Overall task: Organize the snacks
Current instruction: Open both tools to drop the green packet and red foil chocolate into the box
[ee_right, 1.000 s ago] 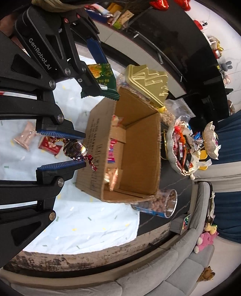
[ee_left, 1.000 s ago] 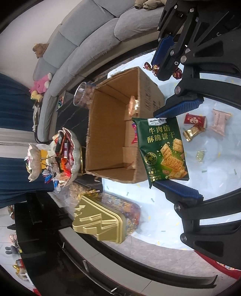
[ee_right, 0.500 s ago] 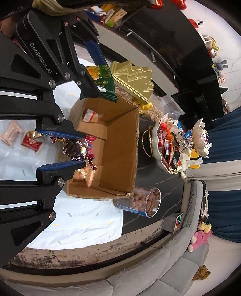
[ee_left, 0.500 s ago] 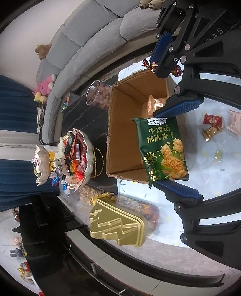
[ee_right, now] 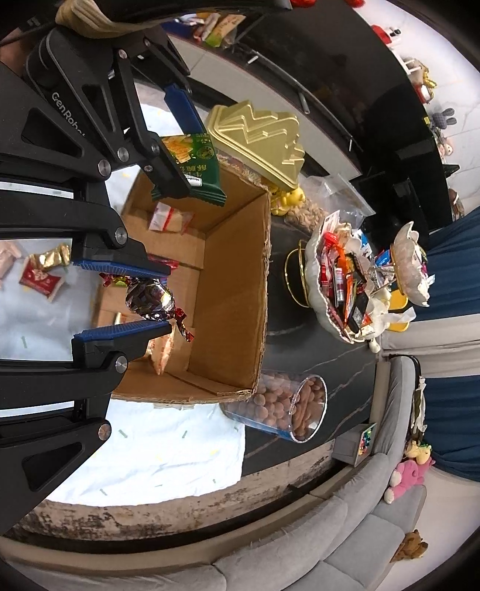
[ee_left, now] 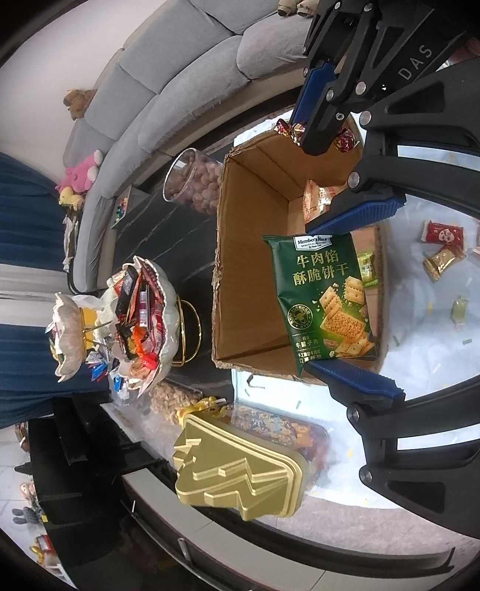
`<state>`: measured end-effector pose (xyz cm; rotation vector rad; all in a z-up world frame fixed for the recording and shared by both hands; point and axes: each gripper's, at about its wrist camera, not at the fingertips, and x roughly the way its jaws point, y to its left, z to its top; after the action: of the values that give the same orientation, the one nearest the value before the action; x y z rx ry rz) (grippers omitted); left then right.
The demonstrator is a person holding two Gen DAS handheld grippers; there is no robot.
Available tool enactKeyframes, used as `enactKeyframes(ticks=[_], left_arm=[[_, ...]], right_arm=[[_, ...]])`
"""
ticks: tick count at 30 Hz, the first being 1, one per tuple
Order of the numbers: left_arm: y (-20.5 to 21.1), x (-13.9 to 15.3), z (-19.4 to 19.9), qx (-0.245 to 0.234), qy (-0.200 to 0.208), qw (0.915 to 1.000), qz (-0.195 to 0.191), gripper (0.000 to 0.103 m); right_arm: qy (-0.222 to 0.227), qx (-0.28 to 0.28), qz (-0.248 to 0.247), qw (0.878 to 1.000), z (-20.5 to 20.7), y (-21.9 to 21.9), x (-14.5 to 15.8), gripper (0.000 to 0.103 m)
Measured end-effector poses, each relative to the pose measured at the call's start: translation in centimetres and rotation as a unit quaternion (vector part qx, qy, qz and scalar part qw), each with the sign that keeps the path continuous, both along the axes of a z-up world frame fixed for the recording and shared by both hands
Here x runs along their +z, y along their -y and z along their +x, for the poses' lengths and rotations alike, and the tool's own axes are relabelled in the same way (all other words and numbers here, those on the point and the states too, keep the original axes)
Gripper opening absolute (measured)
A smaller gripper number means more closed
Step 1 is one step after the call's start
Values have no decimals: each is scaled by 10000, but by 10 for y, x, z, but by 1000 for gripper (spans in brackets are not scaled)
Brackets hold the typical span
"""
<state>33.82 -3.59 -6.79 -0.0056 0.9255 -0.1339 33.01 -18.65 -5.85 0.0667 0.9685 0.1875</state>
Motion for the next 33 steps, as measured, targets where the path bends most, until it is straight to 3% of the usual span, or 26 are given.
enactKeyframes(ticks=[10, 14, 15, 16, 22, 33], left_arm=[[0, -10, 17, -71, -119, 9999, -51, 67], [-1, -11, 18, -51, -114, 9999, -34, 73], [-2, -11, 18, -35, -99, 9999, -33, 79], [-2, -10, 17, -10, -83, 10000, -18, 80], [-8, -5, 13, 47, -27, 10000, 38, 84], [-11, 16, -8, 42, 191, 9997, 137, 89]], right_arm=[[-119, -22, 61, 9999, 18, 2, -10, 25], [-84, -51, 37, 9999, 19, 4, -8, 26], [-90, -54, 12, 9999, 20, 3, -8, 27], [-86, -81, -26, 9999, 19, 4, -7, 36], [1, -342, -175, 9993, 15, 10, -2, 65], [223, -428, -182, 9987, -3, 11, 19, 68]])
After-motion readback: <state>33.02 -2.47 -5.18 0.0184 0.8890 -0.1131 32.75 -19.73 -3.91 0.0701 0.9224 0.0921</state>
